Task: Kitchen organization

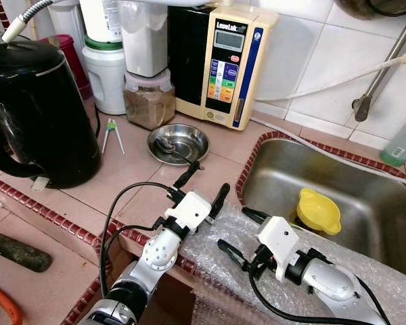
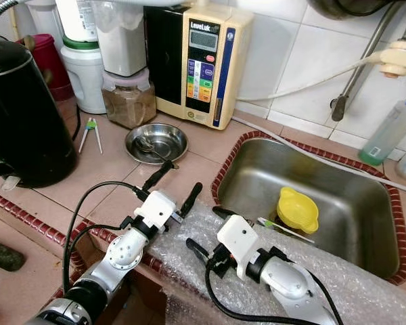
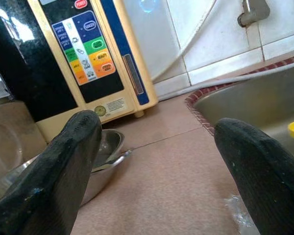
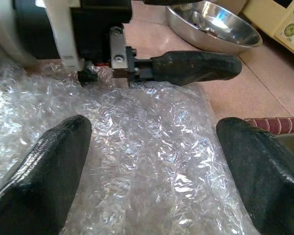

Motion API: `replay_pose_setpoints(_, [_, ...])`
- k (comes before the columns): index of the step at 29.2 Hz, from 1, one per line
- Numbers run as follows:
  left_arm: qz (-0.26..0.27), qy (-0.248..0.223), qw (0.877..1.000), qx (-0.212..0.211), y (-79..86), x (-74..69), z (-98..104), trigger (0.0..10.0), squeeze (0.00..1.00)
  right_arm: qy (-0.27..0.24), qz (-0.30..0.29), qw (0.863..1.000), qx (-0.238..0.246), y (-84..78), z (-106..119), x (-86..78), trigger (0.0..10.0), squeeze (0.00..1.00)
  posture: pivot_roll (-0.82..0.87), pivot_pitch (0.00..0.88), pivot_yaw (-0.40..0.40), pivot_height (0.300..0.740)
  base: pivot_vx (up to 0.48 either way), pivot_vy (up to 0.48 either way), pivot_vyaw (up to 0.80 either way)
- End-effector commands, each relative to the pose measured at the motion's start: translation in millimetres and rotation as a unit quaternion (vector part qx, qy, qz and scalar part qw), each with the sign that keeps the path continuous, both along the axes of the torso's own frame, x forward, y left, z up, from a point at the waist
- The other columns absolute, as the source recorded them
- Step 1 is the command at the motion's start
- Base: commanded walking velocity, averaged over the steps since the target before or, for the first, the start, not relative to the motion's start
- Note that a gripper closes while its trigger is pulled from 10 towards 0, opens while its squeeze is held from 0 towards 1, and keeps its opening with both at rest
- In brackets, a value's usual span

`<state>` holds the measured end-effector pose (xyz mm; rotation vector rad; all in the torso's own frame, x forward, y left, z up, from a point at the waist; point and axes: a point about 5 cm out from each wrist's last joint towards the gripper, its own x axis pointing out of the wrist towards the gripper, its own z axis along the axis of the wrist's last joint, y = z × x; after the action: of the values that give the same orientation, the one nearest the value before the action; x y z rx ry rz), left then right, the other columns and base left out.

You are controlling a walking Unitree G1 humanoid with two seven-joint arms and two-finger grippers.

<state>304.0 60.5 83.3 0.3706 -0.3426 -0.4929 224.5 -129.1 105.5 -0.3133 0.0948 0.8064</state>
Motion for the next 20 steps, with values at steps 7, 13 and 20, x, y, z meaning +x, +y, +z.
replay_pose_setpoints(7, [0.012,0.013,1.000,0.015,-7.7,6.7,-1.1,10.0,0.00,-0.007,-0.006,1.000,-0.003,-6.4,8.9,-3.4,10.0,0.00,0.02,0.000,-0.044,0.740,0.000,0.000,0.00])
replay_pose_setpoints(13, [0.013,0.019,1.000,0.019,-9.5,9.7,-1.0,5.4,0.00,-0.007,-0.009,1.000,-0.004,-6.4,10.2,-4.3,10.0,0.00,0.01,0.000,-0.037,0.740,0.000,0.000,0.00])
replay_pose_setpoints(20, [0.009,0.036,0.999,0.023,-8.3,10.9,-3.9,0.0,0.00,-0.003,-0.013,1.000,0.005,-5.1,11.0,-3.4,10.0,0.00,0.02,0.000,-0.032,0.740,0.000,0.000,0.00])
